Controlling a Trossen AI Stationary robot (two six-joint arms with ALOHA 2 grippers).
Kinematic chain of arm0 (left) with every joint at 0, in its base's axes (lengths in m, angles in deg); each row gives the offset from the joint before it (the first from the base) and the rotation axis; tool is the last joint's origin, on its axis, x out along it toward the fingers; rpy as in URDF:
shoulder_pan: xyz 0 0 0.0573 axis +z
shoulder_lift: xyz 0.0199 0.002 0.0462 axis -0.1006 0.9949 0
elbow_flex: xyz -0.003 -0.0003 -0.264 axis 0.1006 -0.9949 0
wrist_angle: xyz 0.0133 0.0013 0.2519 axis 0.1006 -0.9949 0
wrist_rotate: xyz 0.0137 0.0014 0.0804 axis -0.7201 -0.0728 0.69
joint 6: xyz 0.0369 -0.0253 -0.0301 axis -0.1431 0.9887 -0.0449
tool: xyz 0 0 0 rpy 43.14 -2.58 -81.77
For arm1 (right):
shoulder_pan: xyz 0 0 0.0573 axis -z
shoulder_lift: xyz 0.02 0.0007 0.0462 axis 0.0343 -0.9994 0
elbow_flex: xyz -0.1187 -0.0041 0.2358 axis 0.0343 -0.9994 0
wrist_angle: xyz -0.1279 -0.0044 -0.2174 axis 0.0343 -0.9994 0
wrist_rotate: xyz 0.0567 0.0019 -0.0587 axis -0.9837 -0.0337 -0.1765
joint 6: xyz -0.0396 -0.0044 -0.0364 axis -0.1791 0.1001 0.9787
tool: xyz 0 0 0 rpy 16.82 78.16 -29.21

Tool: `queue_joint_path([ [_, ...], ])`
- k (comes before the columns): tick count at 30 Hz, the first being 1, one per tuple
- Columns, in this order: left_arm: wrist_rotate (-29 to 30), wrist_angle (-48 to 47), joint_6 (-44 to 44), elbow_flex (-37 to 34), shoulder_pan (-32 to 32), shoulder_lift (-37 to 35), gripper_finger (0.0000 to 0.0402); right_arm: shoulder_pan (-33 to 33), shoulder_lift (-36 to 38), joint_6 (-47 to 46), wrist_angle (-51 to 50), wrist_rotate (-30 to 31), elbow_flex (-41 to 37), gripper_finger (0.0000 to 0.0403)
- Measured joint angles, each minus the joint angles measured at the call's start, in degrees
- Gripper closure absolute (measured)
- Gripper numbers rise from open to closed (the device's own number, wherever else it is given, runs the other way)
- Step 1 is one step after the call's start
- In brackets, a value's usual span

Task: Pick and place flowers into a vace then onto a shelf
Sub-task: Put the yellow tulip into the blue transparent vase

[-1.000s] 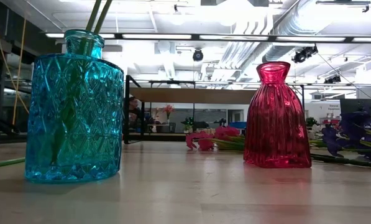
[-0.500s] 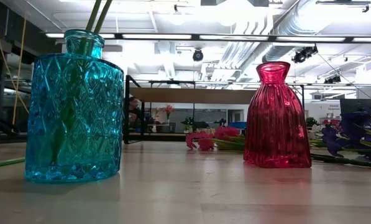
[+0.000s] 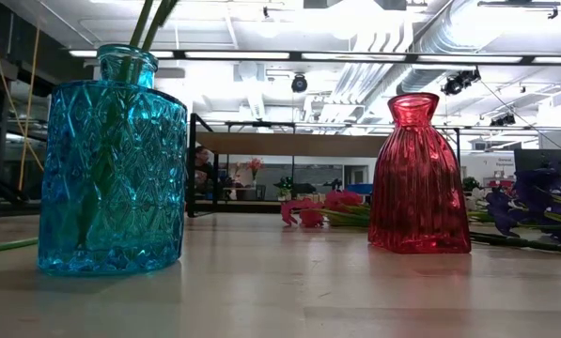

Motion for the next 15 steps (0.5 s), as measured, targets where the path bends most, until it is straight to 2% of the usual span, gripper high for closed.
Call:
queue_joint_path([
  [6, 0.0, -1.5, 1.0, 0.0, -1.0, 0.0, 0.0377, 0.0, 0.0, 0.0, 0.0, -0.1, 0.0, 0.0049],
  [15, 0.0, -5.6, 10.0, -2.5, -1.0, 0.0, 0.0377, 0.0, 0.0, 0.0, 0.1, -0.1, 0.0, 0.0049],
])
